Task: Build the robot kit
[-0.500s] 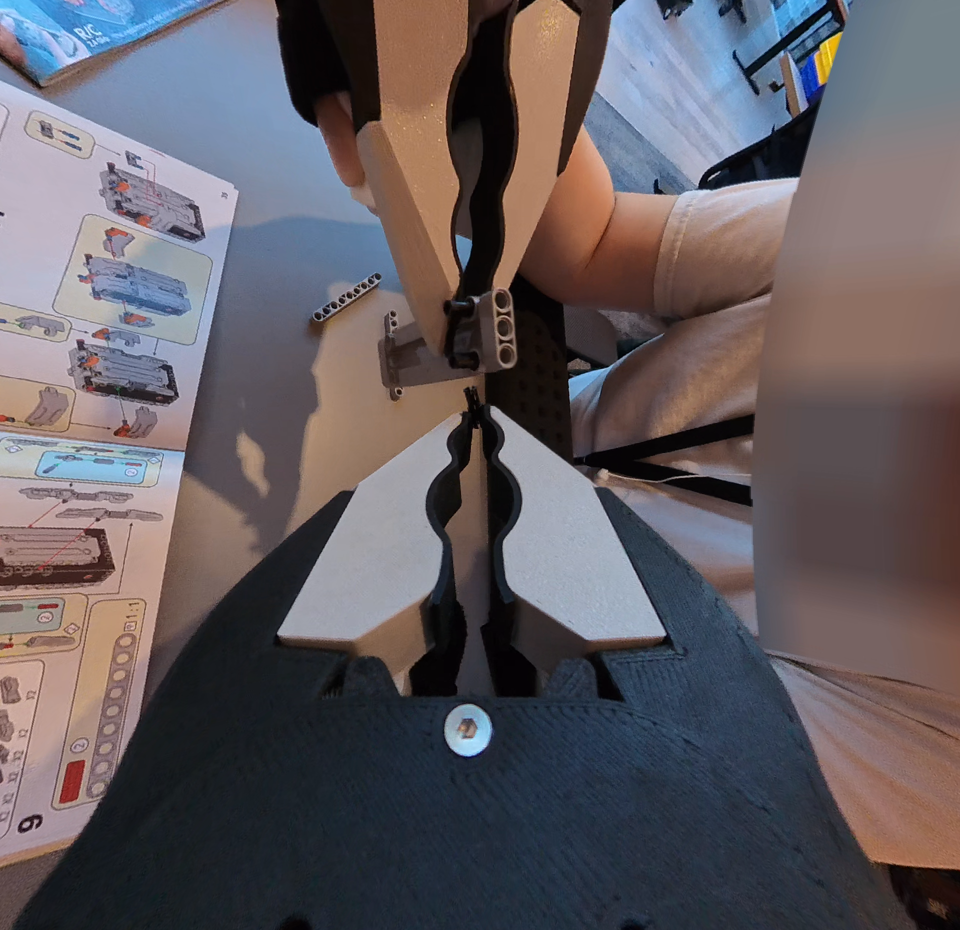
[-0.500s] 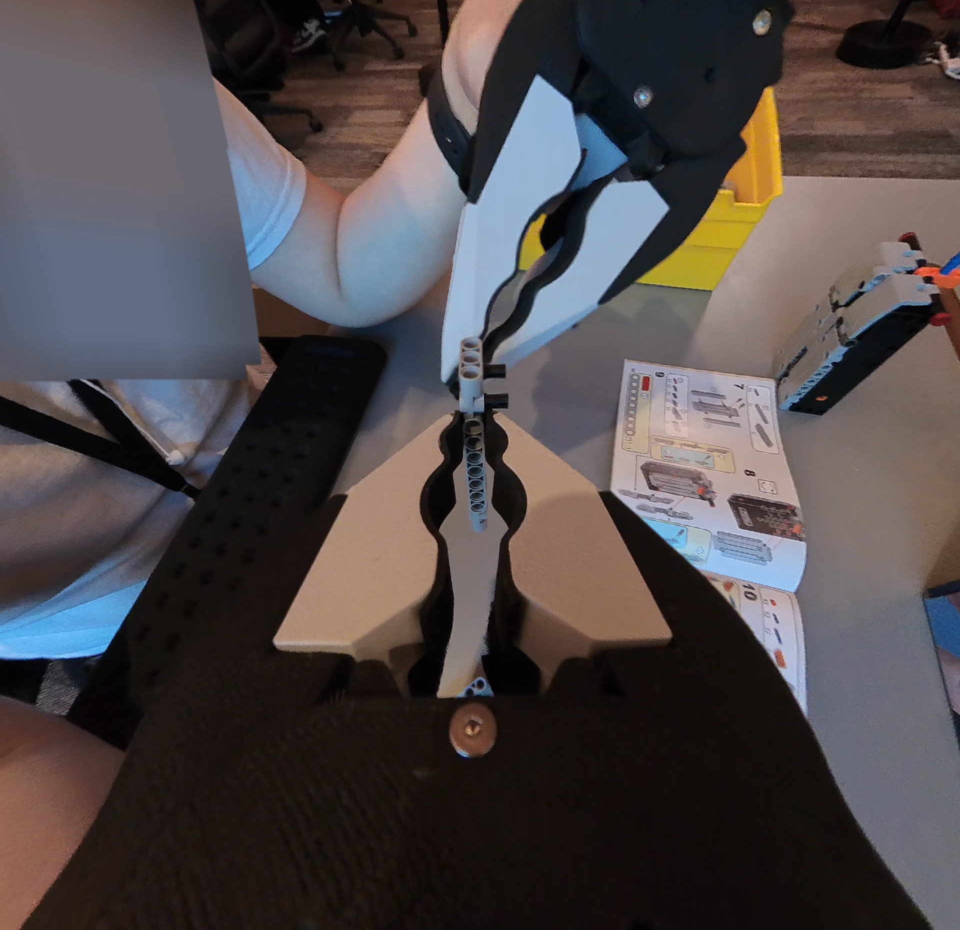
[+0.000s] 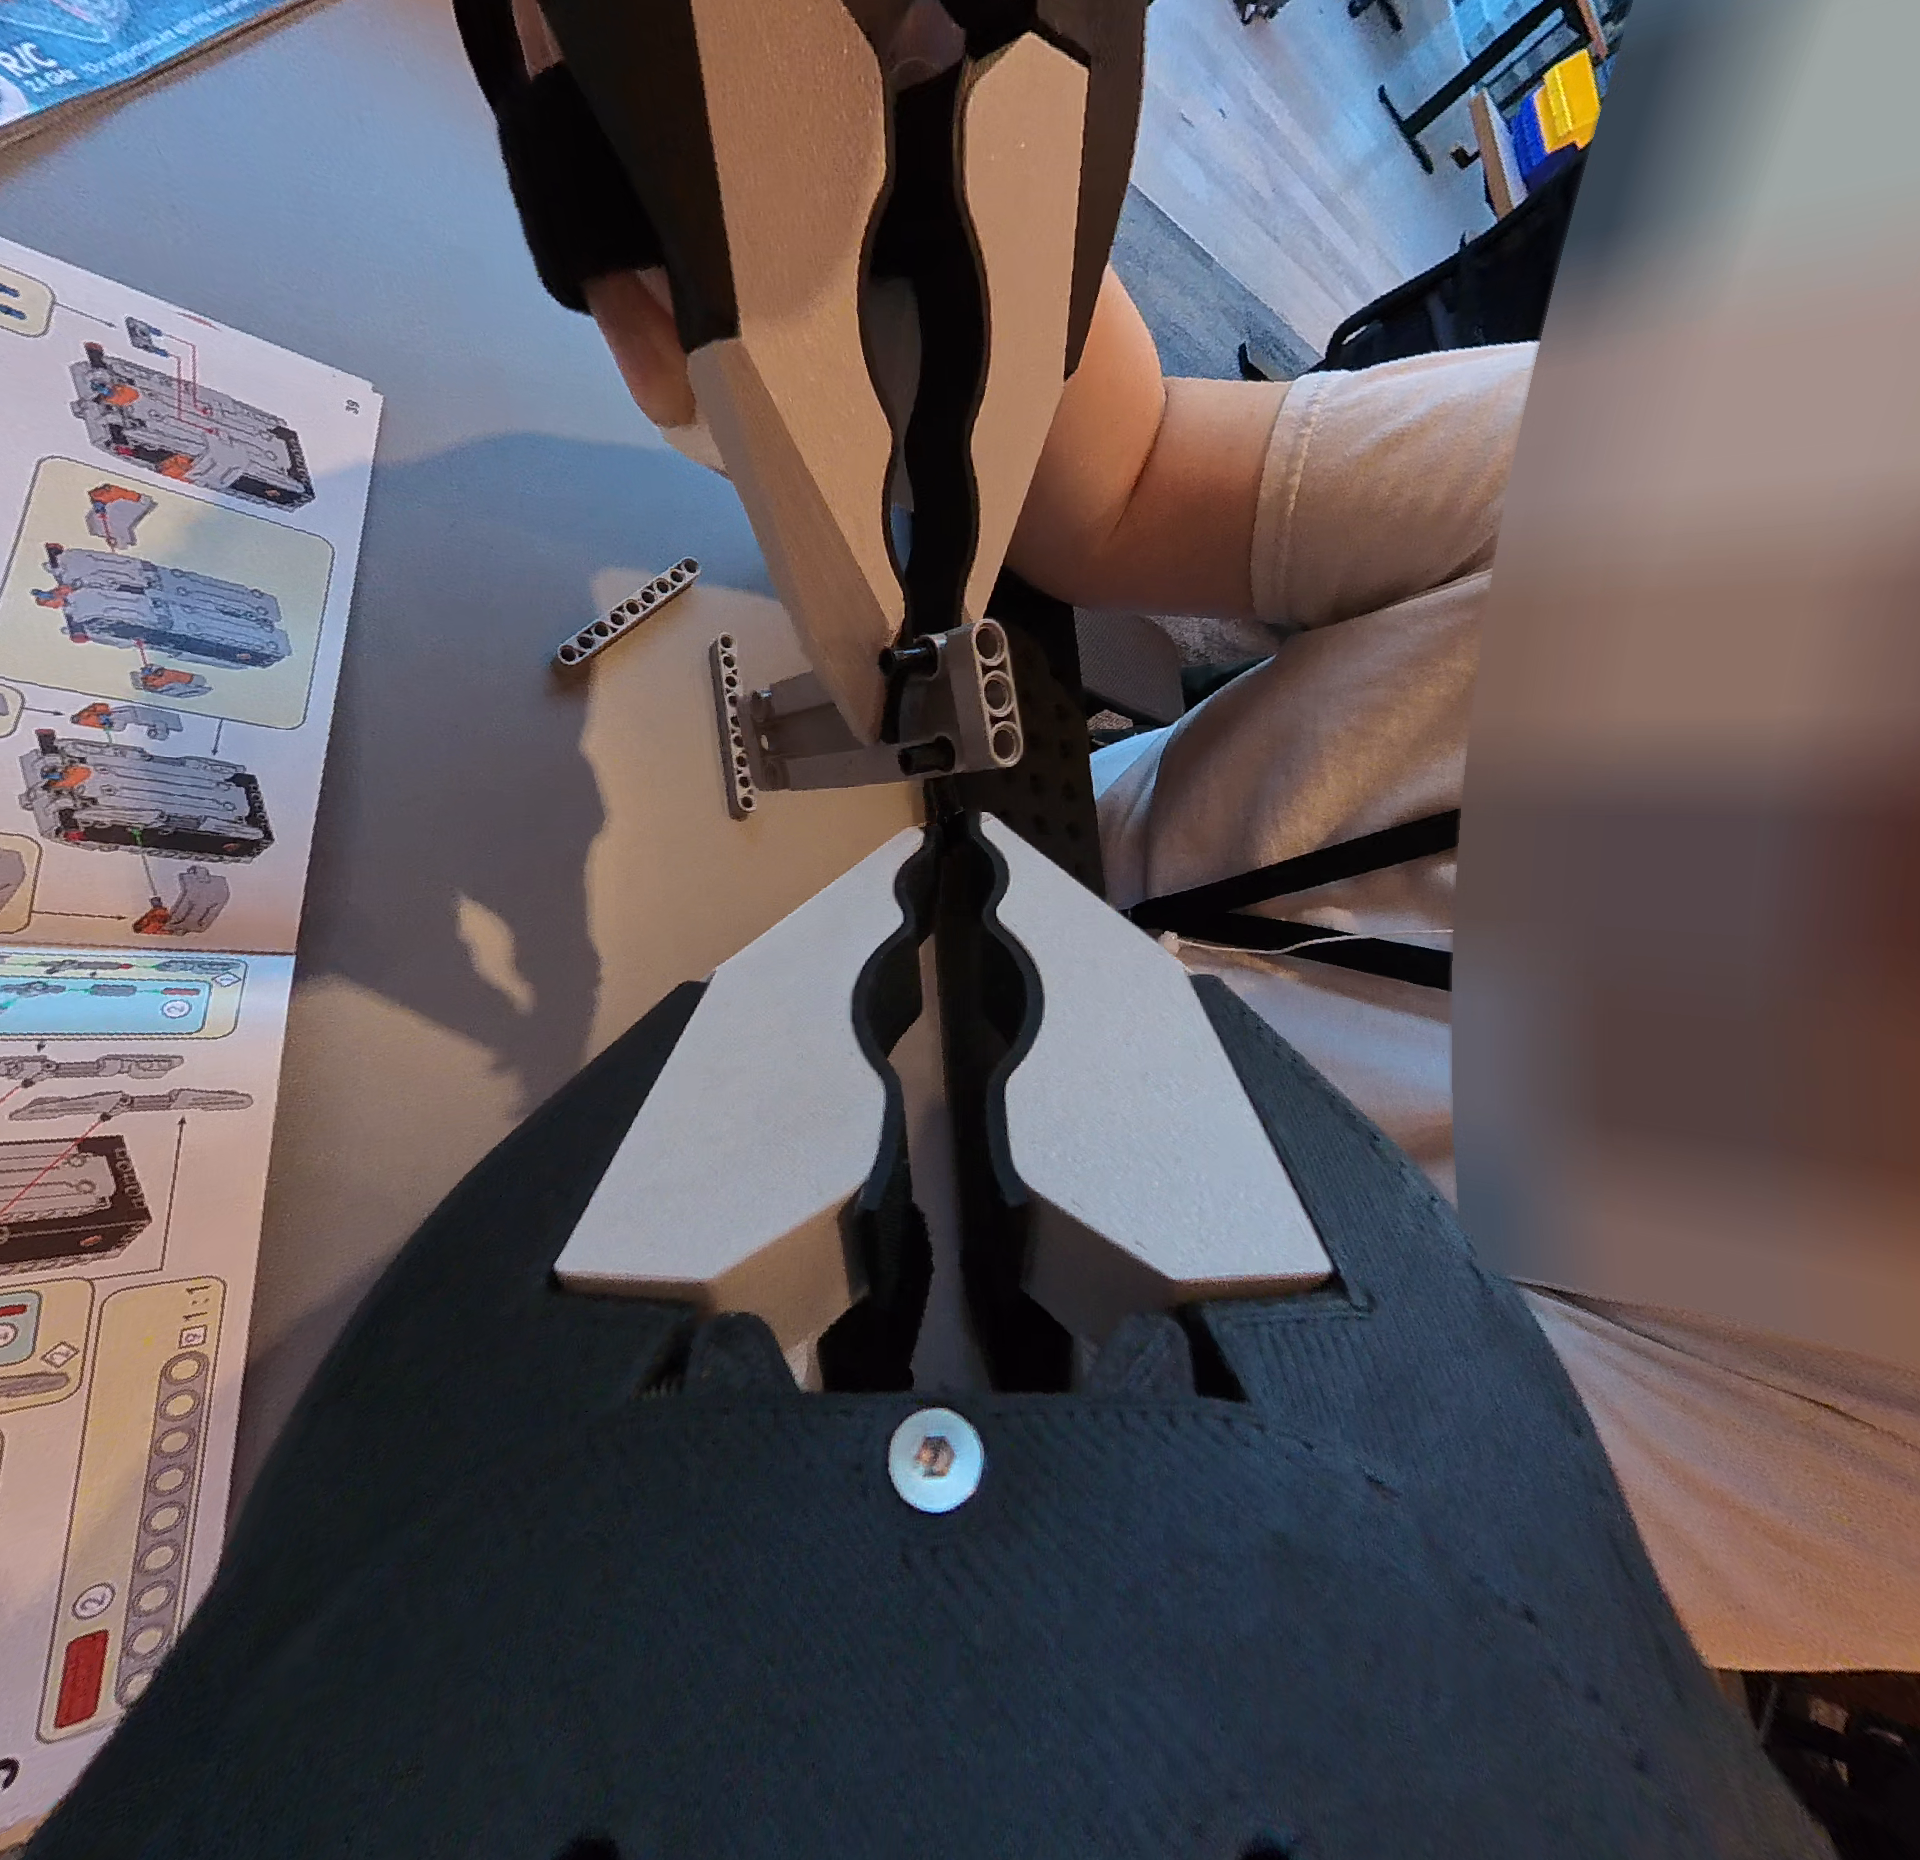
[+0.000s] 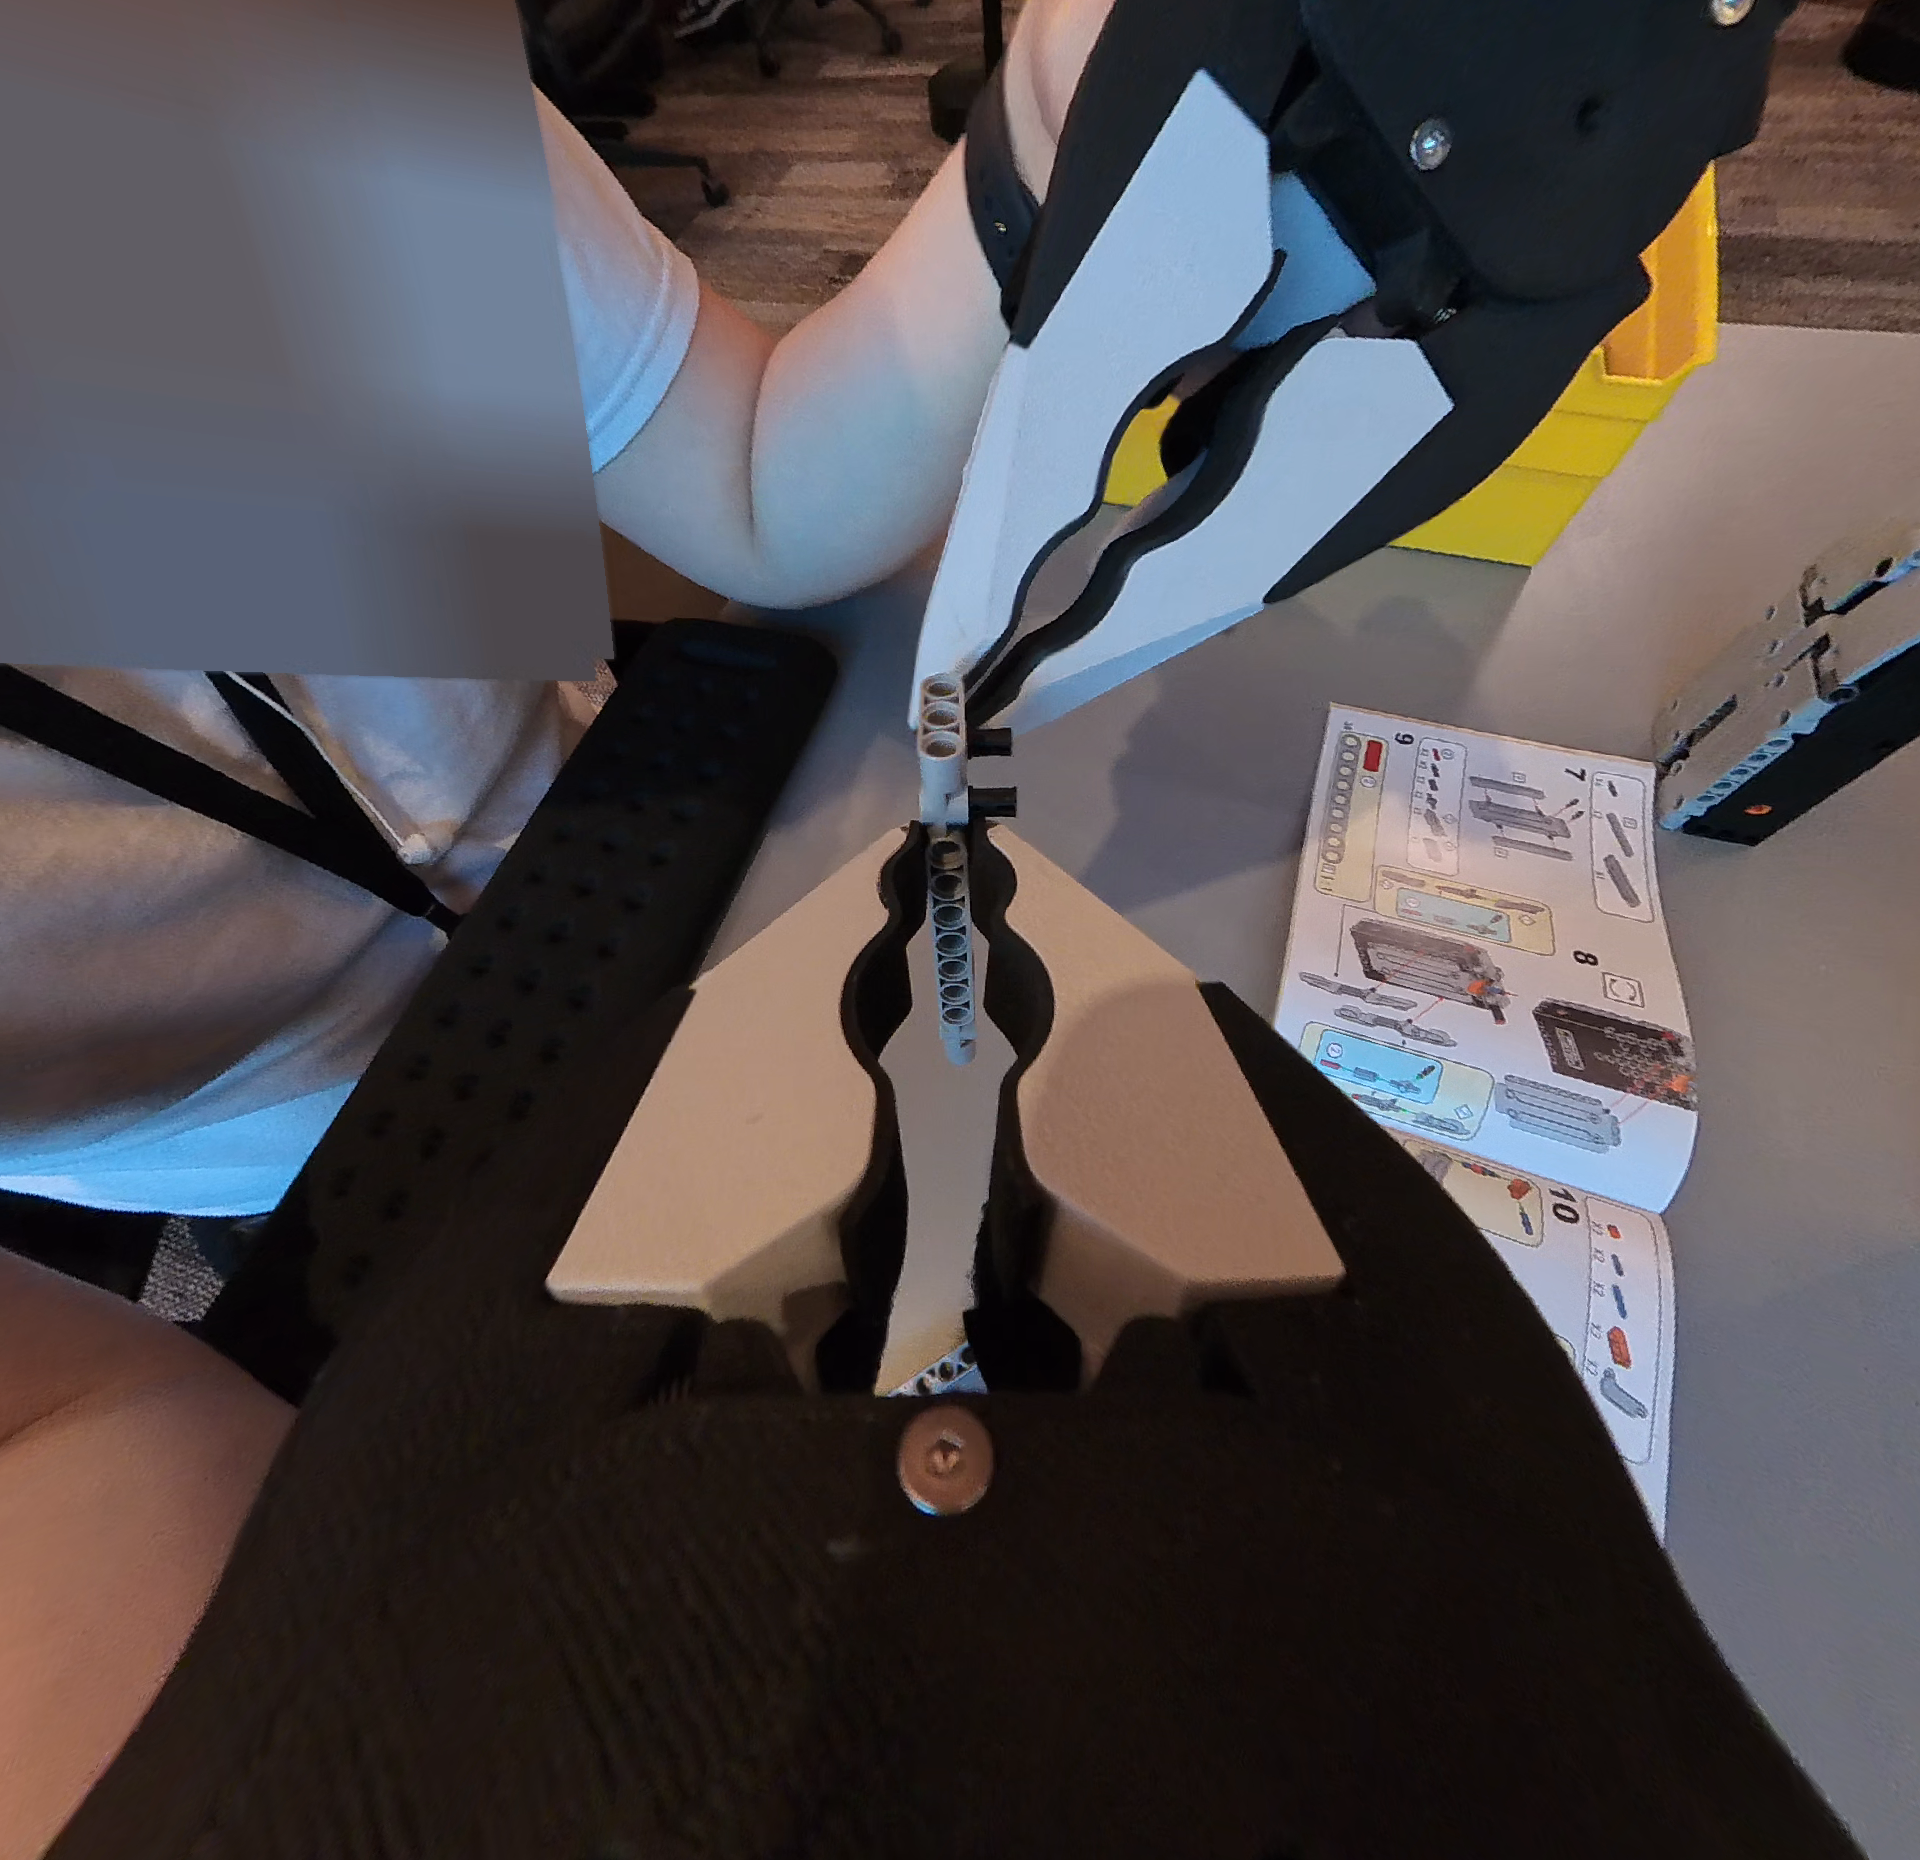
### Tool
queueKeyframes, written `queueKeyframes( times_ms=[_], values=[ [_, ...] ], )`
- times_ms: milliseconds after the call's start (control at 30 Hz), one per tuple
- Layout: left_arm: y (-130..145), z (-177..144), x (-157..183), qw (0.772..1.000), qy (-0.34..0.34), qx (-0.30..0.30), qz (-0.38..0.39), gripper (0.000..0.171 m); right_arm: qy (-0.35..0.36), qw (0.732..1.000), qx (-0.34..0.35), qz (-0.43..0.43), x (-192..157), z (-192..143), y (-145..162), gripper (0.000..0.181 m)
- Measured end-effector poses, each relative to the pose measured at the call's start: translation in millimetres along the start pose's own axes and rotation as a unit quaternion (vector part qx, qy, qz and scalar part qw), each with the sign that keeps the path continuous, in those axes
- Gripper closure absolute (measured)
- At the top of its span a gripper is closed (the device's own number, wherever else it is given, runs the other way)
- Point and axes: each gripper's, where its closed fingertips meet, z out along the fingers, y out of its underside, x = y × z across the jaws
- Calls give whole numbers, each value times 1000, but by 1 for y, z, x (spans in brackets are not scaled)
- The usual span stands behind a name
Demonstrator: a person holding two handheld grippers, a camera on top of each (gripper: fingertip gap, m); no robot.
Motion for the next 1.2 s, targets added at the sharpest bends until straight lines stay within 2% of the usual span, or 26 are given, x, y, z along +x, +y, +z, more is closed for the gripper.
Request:
queueKeyframes(
  times_ms=[433, 600, 800, 900, 1033, 1200],
  values=[
    [1, 0, 9, 999, 35, 3, 0, 171, -17, 999, 11, -32, -8, 3, -4, 174],
    [3, 3, 9, 999, 52, -5, -11, 171, -9, 998, -11, -58, -11, 4, 1, 174],
    [-8, -7, 3, 998, 39, 37, -21, 171, 18, 999, 3, -43, -2, -3, -4, 174],
    [-19, -16, -2, 996, 31, 78, -25, 171, 36, 998, 15, -47, 4, -4, -10, 175],
    [-19, -21, -9, 995, 21, 87, -35, 171, 54, 998, 22, -37, 10, -5, -14, 175],
    [-26, -40, -31, 988, -29, 137, -61, 171, 83, 996, -22, 2, 26, -7, 10, 175]
  ],
)
